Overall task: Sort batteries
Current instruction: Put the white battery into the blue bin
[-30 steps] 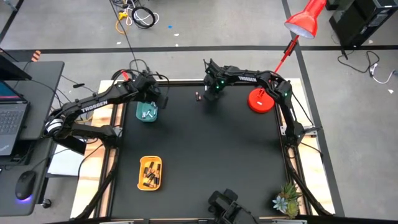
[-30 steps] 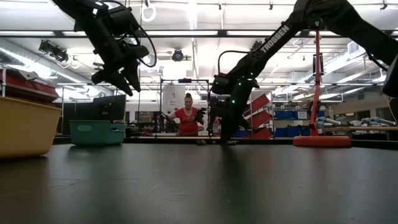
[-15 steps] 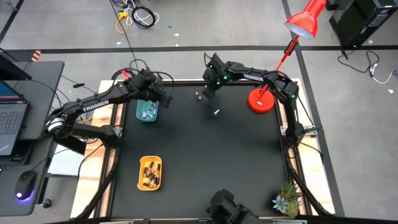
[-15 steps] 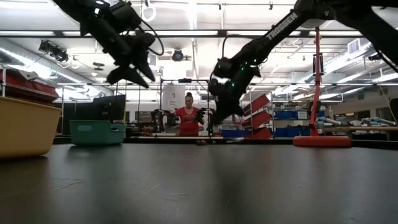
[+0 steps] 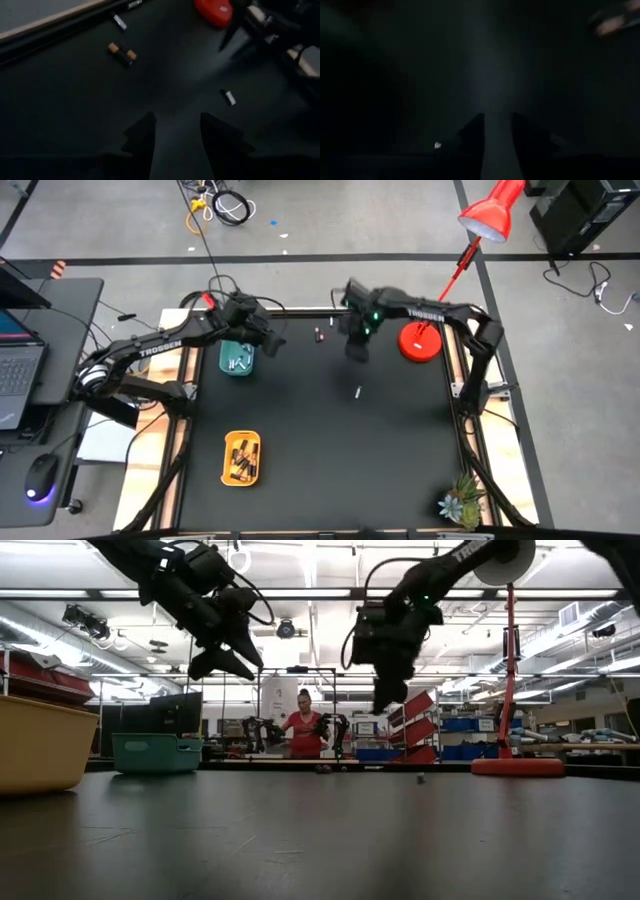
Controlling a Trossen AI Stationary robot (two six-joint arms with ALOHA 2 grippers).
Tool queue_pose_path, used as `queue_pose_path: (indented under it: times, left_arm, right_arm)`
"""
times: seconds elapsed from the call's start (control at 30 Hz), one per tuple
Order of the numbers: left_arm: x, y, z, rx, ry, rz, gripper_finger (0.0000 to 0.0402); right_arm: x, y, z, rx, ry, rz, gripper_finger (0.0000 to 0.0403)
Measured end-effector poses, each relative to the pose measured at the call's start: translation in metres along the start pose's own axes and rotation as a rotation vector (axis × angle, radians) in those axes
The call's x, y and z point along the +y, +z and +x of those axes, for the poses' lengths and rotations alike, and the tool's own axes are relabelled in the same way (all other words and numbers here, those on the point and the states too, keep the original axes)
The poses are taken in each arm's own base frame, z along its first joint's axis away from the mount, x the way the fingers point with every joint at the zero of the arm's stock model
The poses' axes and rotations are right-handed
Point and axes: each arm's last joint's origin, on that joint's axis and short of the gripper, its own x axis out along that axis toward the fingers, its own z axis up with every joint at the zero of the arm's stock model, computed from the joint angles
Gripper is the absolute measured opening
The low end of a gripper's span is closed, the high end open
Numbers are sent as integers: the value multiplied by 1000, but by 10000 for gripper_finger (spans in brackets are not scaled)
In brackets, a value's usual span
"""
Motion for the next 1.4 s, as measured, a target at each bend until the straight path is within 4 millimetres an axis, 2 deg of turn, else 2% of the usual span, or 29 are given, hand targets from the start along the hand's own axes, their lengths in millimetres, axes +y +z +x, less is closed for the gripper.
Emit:
queue_pose_path:
  times: [0.13, 0.2, 0.33, 0.43, 0.5, 0.63, 0.7, 0.8, 0.9, 1.13, 1.27, 1.4]
  left_arm:
    - [1, -2, 2, 18, 12, -3, 163]
    - [1, -3, 2, 29, 12, -4, 163]
    - [0, -5, 2, 68, -42, 22, 163]
    - [-2, -9, 2, 111, -87, 31, 163]
    - [-5, -11, 2, 130, -105, 37, 163]
    - [-11, -15, 3, 162, -118, 30, 163]
    - [-16, -17, 4, 165, -132, 43, 163]
    - [-22, -20, 5, 168, -142, 61, 163]
    - [-25, -21, 6, 173, -145, 69, 163]
    - [-27, -23, 6, 177, -138, 56, 163]
    - [-26, -24, 6, 188, -131, 53, 163]
    - [-25, -26, 6, 207, -123, 65, 163]
  right_arm:
    - [45, -31, 18, 222, -81, -30, 149]
    - [64, -48, 25, 244, -80, 18, 152]
    - [95, -75, 25, 96, -53, 238, 146]
    - [106, -104, 37, 132, -54, 496, 147]
    - [115, -114, 34, 121, -81, 604, 148]
    - [121, -141, 38, 160, -222, 742, 149]
    - [122, -143, 35, 115, -227, 784, 149]
    - [118, -154, 42, 134, -264, 848, 149]
    - [118, -152, 44, 104, -256, 874, 149]
    - [112, -171, 51, 142, -350, 959, 149]
    - [122, -168, 48, 117, -338, 938, 149]
    - [136, -174, 41, 111, -354, 994, 149]
